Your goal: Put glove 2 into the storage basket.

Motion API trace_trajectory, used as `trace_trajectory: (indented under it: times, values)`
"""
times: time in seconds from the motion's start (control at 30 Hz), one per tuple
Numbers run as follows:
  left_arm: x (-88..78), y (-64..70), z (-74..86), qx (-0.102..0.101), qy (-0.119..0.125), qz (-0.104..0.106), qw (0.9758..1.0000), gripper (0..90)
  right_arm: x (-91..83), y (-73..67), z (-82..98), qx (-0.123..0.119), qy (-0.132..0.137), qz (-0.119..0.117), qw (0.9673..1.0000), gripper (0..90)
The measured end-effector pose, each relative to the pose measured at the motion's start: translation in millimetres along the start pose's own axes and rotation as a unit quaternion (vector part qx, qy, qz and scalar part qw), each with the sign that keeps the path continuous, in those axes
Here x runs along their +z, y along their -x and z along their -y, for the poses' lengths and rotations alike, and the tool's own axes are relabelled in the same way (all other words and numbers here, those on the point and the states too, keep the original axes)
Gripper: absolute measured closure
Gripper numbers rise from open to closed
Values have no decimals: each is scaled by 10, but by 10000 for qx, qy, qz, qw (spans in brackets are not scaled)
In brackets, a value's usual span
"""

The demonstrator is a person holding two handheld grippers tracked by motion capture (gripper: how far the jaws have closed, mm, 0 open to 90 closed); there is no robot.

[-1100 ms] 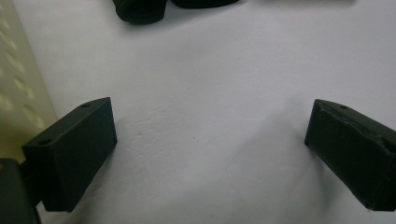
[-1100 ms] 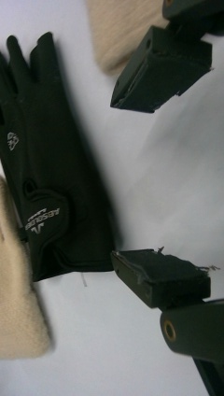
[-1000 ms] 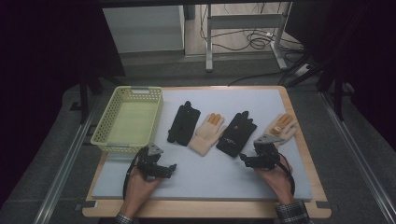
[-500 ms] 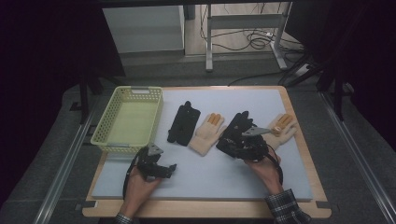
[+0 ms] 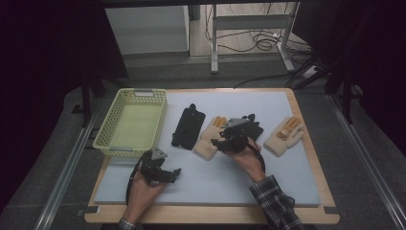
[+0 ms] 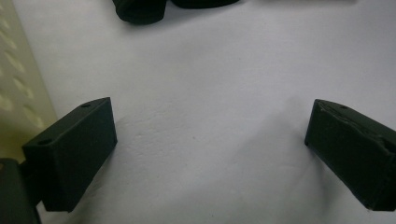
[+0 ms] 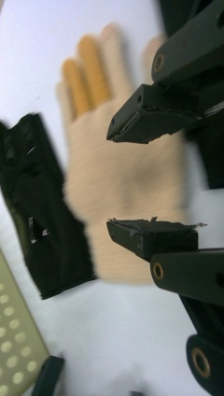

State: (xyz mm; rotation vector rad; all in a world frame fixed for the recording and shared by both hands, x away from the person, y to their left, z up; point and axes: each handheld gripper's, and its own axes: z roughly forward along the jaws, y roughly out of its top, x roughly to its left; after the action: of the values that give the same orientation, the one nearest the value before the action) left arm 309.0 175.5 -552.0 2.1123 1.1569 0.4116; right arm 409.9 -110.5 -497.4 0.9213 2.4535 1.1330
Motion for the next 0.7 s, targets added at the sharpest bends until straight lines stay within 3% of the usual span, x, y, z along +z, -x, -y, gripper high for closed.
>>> trace_trajectory:
  times: [0.27, 0.4, 0.57, 0.7]
  values:
    - [0, -1, 0, 3, -4, -3, 10000, 22, 389, -102, -315, -116, -75, -165, 9998, 480]
    - [1, -1, 0, 3, 0, 1, 10000, 21, 607, -117, -417, -153, -218, -214, 9994, 416]
    - [2, 0, 1, -8, 4, 7, 10000, 22, 866, -115, -497, -34, -339, -259, 9991, 307]
    - [1, -1, 1, -6, 2, 10, 10000, 21, 1050, -119, -567, -32, -475, -140, 9988, 249]
